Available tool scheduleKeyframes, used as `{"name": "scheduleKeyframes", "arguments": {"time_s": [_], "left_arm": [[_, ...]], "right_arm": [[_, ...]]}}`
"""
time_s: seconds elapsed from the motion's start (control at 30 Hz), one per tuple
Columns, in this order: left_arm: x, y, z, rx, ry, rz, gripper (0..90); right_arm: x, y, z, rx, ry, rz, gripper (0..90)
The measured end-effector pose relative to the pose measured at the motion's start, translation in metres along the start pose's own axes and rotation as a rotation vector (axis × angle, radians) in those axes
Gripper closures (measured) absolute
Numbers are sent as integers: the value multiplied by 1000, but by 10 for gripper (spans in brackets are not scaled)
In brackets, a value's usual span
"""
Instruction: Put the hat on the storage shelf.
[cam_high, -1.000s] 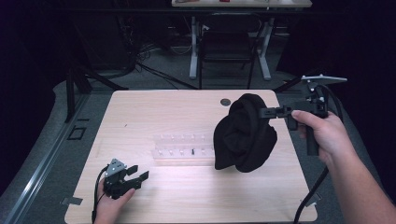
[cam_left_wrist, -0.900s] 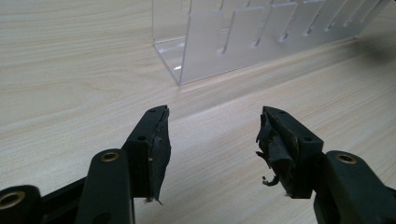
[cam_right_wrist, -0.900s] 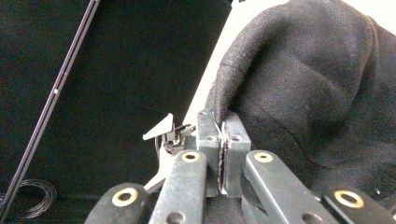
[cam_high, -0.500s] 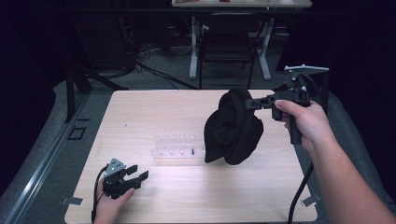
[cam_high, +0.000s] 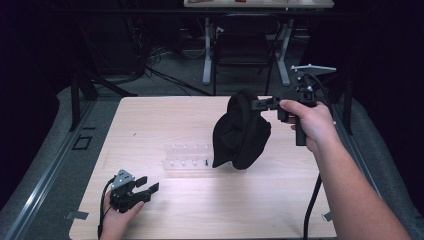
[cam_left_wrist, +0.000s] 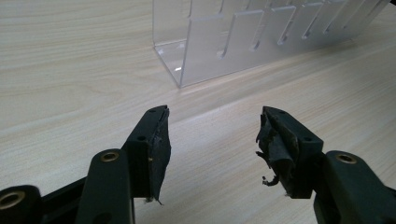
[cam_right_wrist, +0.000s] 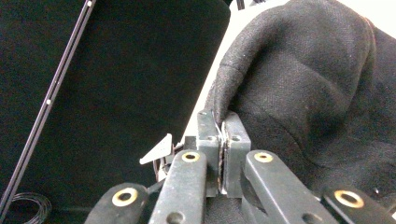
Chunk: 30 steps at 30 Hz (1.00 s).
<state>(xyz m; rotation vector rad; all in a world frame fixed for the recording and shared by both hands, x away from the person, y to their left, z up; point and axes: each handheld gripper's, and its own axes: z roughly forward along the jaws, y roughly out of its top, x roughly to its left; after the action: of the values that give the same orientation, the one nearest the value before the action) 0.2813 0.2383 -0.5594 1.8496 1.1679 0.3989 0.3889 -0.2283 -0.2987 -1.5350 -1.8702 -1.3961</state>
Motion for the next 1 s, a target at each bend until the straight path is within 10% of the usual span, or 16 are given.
{"name": "scheduleKeyframes", "arguments": {"time_s": [1.0], "left_arm": [[2,1,-2,-10,-2,-1,433]], "right_arm": [[4,8,35,16,-21,-4,884]]}}
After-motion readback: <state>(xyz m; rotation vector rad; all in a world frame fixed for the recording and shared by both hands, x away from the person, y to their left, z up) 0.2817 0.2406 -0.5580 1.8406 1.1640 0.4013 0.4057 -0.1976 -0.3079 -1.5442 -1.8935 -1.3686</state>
